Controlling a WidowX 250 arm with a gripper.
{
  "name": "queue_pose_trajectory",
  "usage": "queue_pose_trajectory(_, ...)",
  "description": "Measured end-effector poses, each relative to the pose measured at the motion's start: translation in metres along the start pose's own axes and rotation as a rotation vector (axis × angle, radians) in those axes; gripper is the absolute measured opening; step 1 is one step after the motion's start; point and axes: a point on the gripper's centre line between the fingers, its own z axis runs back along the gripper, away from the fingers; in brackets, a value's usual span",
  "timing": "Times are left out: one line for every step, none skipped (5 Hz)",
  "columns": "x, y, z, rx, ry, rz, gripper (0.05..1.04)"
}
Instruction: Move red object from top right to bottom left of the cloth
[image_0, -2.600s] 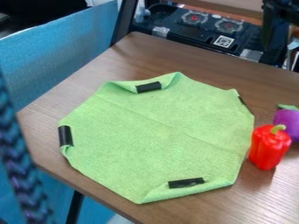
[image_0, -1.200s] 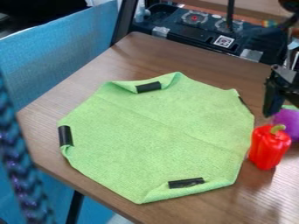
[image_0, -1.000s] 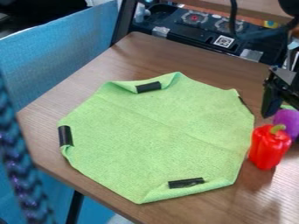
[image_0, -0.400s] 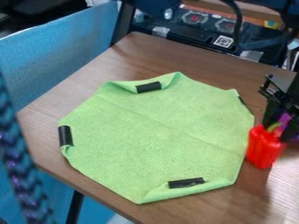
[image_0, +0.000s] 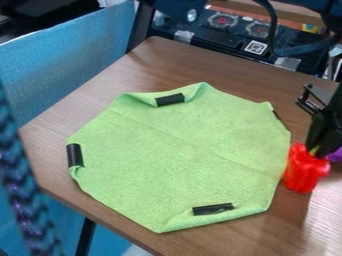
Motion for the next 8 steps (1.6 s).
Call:
queue_pose_trajectory(-0.003,0.02,-0.001,-0.016,0.024,0.063,0.095)
queue_pose_trajectory(-0.006,0.047,0.002,-0.049,0.039,0.139,0.095)
queue_pose_trajectory(-0.004,0.072,0.022,-0.078,0.004,0.225,0.093)
queue_pose_trajectory(-0.012,0.1,0.034,-0.142,0.007,0.313,0.093)
queue_pose_trajectory(-0.021,0.121,0.063,-0.228,-0.087,0.362,0.093)
queue_pose_trajectory(-0.036,0.135,0.066,-0.262,-0.08,0.444,0.093)
queue_pose_trajectory(-0.054,0.139,0.043,-0.229,-0.01,0.482,0.093)
queue_pose_trajectory(-0.085,0.15,0.034,-0.13,0.03,0.545,0.092)
